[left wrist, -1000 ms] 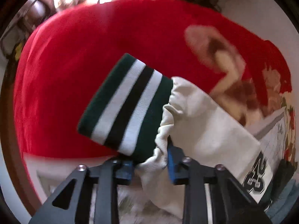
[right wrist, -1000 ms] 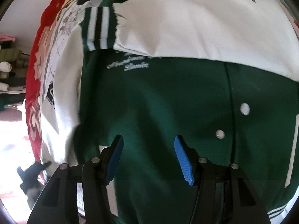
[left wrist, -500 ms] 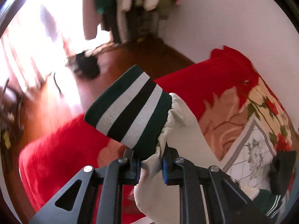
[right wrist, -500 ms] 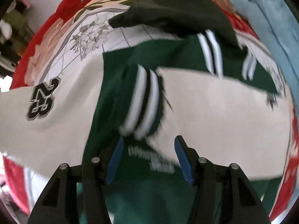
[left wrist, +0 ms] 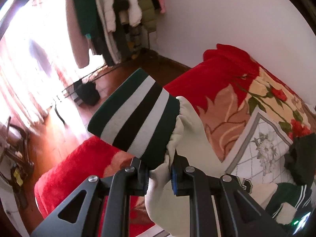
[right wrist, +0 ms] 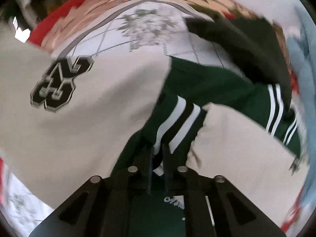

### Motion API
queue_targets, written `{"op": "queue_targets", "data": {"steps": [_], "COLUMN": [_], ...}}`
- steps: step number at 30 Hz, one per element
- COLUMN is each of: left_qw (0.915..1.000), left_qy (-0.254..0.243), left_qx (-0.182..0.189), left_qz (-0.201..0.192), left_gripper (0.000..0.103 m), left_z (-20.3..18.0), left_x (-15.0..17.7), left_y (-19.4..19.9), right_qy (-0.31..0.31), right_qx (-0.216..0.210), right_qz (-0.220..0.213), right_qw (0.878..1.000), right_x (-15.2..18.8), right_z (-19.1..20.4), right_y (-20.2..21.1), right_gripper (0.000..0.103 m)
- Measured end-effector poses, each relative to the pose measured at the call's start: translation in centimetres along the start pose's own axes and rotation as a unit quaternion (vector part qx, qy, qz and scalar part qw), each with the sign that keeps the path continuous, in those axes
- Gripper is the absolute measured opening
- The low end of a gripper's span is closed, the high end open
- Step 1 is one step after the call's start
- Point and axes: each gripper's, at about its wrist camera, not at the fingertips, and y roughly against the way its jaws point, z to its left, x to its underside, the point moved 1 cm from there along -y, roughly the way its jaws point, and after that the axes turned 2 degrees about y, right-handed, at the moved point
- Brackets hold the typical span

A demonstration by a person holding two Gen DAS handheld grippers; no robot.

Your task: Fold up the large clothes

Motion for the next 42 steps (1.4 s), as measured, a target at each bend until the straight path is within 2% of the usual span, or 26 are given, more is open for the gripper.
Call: {"op": "queue_targets", "data": {"steps": [2, 4, 8, 11, 15, 18, 22, 26, 30, 33, 35, 37, 38, 39, 41, 42], "left_qw": [0.9997, 0.9986, 0.9940, 0.9880, 0.9737, 0.9570, 0.9318, 0.9029, 0.8787, 0.8667, 0.8610, 0.8542, 0.8509, 0.8489, 0.8428, 0.8434], "left_qy": [-0.021, -0.044, -0.095, -0.131, -0.184, -0.226, -0.272, -0.318, -0.370, -0.409, -0.423, -0.422, -0.419, -0.416, -0.412, -0.406], "left_qx": [0.000, 0.001, 0.026, 0.062, 0.117, 0.170, 0.236, 0.289, 0.298, 0.275, 0.263, 0.274, 0.285, 0.293, 0.309, 0.313], "left_qz": [-0.015, -0.028, -0.048, -0.054, -0.067, -0.067, -0.045, 0.011, 0.048, 0.079, 0.103, 0.129, 0.138, 0.143, 0.156, 0.161], "left_gripper": [0.013, 0.013, 0.013, 0.012, 0.012, 0.012, 0.012, 0.012, 0.012, 0.014, 0.019, 0.027, 0.042, 0.065, 0.093, 0.094], "left_z": [-1.6, -3.4, -9.1, -14.4, -22.2, -28.9, -37.3, -45.4, -50.2, -52.5, -53.1, -53.0, -52.7, -52.3, -51.5, -50.9], "left_x": [0.1, 0.4, 1.6, 3.1, 6.0, 9.2, 15.0, 22.8, 30.3, 34.9, 36.7, 37.9, 38.1, 38.0, 37.8, 37.5], "left_y": [1.6, 3.2, 7.0, 10.2, 15.2, 18.9, 22.4, 24.5, 25.0, 23.7, 22.5, 21.8, 22.0, 22.2, 22.9, 23.4], "right_qy": [-0.056, -0.113, -0.188, -0.220, -0.264, -0.297, -0.343, -0.393, -0.437, -0.456, -0.469, -0.481, -0.489, -0.495, -0.510, -0.514], "right_qx": [-0.033, -0.064, -0.055, -0.017, 0.000, 0.010, 0.022, 0.035, 0.038, 0.039, 0.033, 0.020, 0.011, 0.001, -0.028, -0.038], "right_qz": [0.006, 0.000, -0.018, -0.010, 0.008, 0.011, 0.024, 0.051, 0.081, 0.098, 0.106, 0.108, 0.107, 0.106, 0.101, 0.098], "right_qw": [0.998, 0.992, 0.980, 0.975, 0.965, 0.955, 0.939, 0.917, 0.895, 0.884, 0.876, 0.870, 0.866, 0.863, 0.854, 0.851], "right_x": [0.3, 1.4, 4.6, 7.0, 10.0, 12.9, 18.8, 26.6, 33.6, 37.7, 39.9, 41.5, 42.2, 42.7, 43.7, 44.0], "right_z": [-2.6, -5.4, -10.4, -13.7, -18.7, -23.2, -28.9, -34.7, -38.7, -40.9, -42.2, -43.2, -43.7, -44.1, -45.1, -45.4], "right_y": [1.4, 3.2, 7.0, 8.4, 8.2, 8.6, 9.2, 9.4, 9.3, 9.1, 9.0, 9.1, 9.3, 9.4, 9.8, 10.0], "right_gripper": [0.063, 0.066, 0.072, 0.073, 0.073, 0.073, 0.073, 0.073, 0.073, 0.073, 0.073, 0.073, 0.073, 0.073, 0.073, 0.073]}}
